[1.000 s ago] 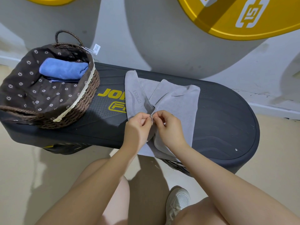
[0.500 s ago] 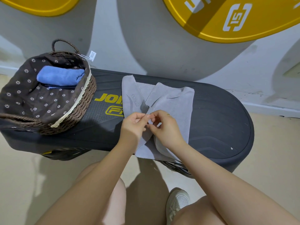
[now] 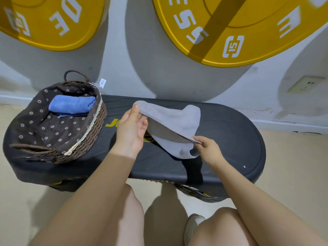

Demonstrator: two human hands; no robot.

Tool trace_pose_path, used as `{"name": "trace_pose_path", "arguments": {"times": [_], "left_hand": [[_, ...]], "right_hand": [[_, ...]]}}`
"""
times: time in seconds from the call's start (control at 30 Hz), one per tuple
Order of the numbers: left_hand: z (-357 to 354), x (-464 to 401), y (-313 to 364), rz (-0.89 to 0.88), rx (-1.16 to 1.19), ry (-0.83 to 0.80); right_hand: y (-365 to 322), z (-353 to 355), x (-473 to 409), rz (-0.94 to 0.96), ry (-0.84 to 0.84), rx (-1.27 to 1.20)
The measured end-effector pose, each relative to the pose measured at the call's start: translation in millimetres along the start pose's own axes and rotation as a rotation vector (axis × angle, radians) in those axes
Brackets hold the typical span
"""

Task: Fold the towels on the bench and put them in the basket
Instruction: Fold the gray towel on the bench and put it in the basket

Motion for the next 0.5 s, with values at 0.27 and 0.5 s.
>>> {"name": "trace_pose_path", "arguments": {"times": [0.27,0.5], "left_hand": [[-16.6,1.0,16.6,0.042,0.062,0.070],[-24.5,1.8,26.8,0.063,0.117,0.122]], "right_hand": [[3.4,58.6,10.4,-0.348,0.397,-0.465],[-51.9,92.9,25.1,-0.195,0.259,-1.356]]}}
Point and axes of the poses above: each hand's wrist, its own x-axis away from the middle knuckle, its own z-axis out of the back of the hand, y = z × x, the point moved 2 cm from there along -x, towards the middle knuckle, and after that the axes turned 13 degrees about -z, right-handed, at the moved point
